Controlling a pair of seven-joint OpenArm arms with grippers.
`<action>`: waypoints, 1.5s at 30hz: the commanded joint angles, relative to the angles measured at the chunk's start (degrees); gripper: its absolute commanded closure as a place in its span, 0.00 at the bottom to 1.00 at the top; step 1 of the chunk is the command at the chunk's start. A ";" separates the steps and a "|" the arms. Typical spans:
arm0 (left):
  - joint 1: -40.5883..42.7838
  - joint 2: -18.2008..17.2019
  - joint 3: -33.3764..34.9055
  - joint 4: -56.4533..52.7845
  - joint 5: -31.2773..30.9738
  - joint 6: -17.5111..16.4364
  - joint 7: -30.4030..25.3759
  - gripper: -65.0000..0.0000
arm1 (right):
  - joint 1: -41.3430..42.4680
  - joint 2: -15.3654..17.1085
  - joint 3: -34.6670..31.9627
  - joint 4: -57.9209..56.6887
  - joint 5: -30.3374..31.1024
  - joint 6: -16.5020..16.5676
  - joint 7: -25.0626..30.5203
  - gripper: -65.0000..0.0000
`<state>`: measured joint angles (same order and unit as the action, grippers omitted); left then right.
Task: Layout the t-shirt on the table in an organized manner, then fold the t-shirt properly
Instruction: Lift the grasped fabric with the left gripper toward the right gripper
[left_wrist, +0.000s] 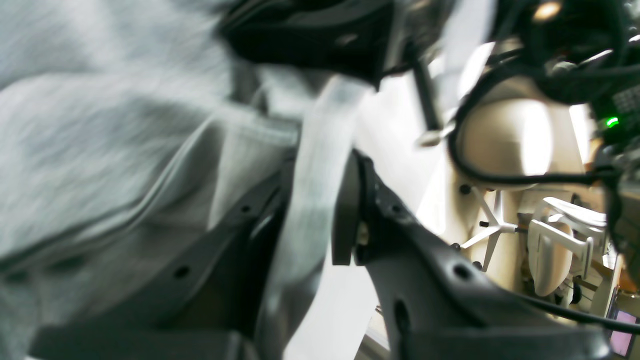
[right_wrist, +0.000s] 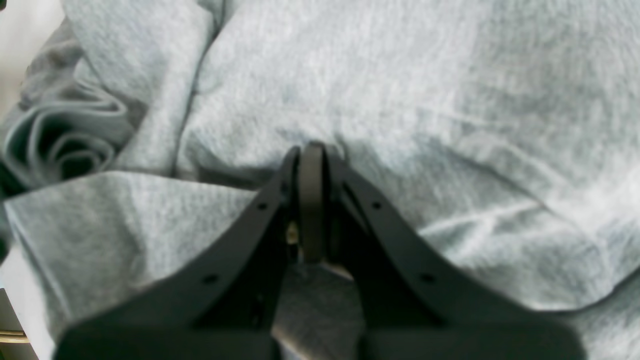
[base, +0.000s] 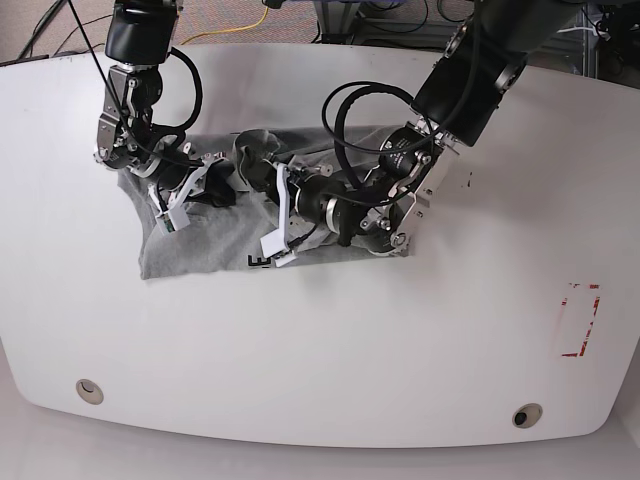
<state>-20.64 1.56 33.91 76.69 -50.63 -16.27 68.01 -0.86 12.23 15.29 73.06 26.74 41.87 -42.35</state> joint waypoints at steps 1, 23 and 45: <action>-1.47 1.47 -0.20 0.99 -1.02 -0.12 -0.89 0.88 | -1.20 0.30 -0.65 -1.45 -8.32 -1.87 -8.33 0.97; -5.42 2.79 4.37 7.75 -1.37 -0.12 -0.62 0.51 | -1.20 0.03 -0.65 -1.45 -8.32 -1.87 -8.33 0.97; -5.95 2.35 -6.53 -0.69 16.57 0.14 -6.07 0.46 | -1.20 0.03 -0.65 -1.45 -8.32 -1.87 -8.33 0.97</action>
<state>-25.06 2.66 27.57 75.11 -34.59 -15.86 63.33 -0.86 12.16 15.29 72.99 26.52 42.19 -42.17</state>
